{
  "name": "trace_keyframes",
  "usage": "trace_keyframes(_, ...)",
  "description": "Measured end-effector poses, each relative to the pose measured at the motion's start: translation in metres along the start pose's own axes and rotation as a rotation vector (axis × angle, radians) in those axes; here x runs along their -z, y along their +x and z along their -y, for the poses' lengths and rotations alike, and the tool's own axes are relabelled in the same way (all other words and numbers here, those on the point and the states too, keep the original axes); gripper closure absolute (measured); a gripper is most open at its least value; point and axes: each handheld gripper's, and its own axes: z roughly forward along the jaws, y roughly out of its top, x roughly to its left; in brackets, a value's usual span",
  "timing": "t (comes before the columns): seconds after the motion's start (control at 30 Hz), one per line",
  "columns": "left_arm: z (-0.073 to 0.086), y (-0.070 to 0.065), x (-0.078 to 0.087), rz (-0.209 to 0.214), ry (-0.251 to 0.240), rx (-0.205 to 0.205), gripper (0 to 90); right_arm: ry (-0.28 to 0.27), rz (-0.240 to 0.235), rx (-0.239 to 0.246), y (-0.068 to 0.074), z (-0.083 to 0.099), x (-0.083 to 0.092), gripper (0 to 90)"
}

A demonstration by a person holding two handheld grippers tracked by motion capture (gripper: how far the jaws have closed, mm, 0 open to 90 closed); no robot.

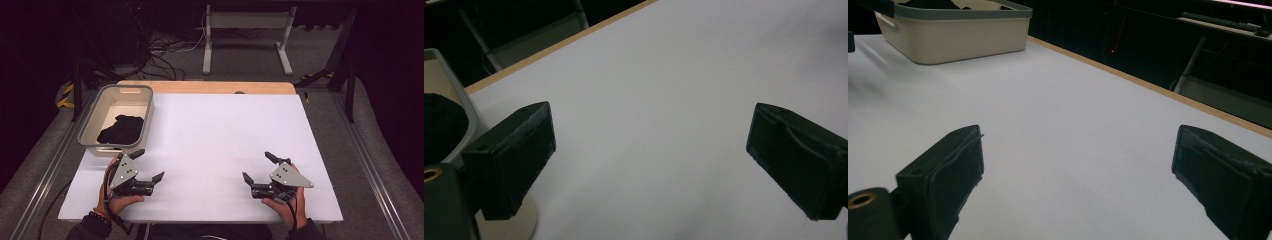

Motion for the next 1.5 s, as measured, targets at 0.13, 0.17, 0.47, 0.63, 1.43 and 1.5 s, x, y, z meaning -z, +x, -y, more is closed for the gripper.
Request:
trace_keyframes(0.13,0.0,0.003,-0.002,-0.006,0.005,0.008,7.2,0.007,0.001,-0.021,-0.006,0.002,0.0,7.3)
trace_keyframes(0.17,0.0,0.003,-0.002,-0.002,0.006,0.012,7.2,0.009,0.001,-0.031,-0.007,0.003,0.0,7.4)
trace_keyframes(0.47,-0.001,0.0,-0.001,-0.002,0.013,-0.011,8.1,0.007,0.008,-0.016,-0.006,0.003,0.002,7.6)
trace_keyframes(0.63,-0.001,0.0,0.002,-0.01,0.015,-0.01,8.1,0.013,0.0,-0.004,-0.003,0.002,0.0,7.6)
trace_keyframes(1.43,-0.025,0.059,0.031,-0.155,0.081,0.096,9.0,0.065,-0.031,0.008,0.002,0.007,-0.011,7.9)
trace_keyframes(1.5,-0.035,0.071,0.032,-0.153,0.117,0.081,8.7,0.072,-0.034,0.008,0.002,0.007,-0.011,7.9)
